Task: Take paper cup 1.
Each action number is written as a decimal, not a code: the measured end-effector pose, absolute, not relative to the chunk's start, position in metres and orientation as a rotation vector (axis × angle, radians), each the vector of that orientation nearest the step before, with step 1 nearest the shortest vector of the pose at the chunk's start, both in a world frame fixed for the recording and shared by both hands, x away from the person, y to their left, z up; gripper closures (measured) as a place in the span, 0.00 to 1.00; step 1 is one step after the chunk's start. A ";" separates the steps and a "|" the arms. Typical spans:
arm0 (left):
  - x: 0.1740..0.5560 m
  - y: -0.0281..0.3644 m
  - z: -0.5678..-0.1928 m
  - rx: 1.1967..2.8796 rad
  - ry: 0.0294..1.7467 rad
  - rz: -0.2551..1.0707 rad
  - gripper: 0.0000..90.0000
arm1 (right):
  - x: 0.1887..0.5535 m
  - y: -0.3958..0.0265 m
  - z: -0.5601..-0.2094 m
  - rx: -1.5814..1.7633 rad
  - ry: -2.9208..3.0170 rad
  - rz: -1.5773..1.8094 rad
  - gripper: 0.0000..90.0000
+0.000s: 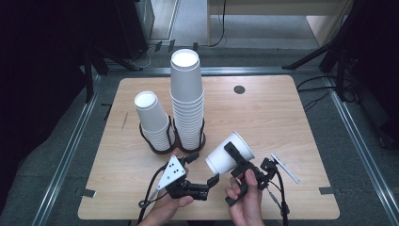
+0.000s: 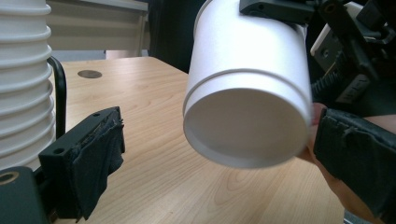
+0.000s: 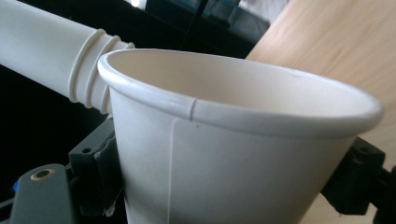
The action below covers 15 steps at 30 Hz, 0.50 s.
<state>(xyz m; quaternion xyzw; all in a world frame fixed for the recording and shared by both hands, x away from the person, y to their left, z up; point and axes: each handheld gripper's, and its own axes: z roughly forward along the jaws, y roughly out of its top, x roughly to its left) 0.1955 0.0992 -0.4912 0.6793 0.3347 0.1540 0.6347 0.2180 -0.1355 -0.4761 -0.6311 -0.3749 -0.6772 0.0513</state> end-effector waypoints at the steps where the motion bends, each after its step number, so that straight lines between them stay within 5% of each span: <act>1: 0.196 0.100 -0.491 1.554 0.765 0.354 0.03 | 0.218 -0.137 -0.475 -1.920 -1.158 -2.078 0.17; 15: 0.197 0.103 -0.489 1.565 0.777 0.363 0.03 | 0.219 -0.137 -0.462 -1.894 -1.535 -2.332 0.17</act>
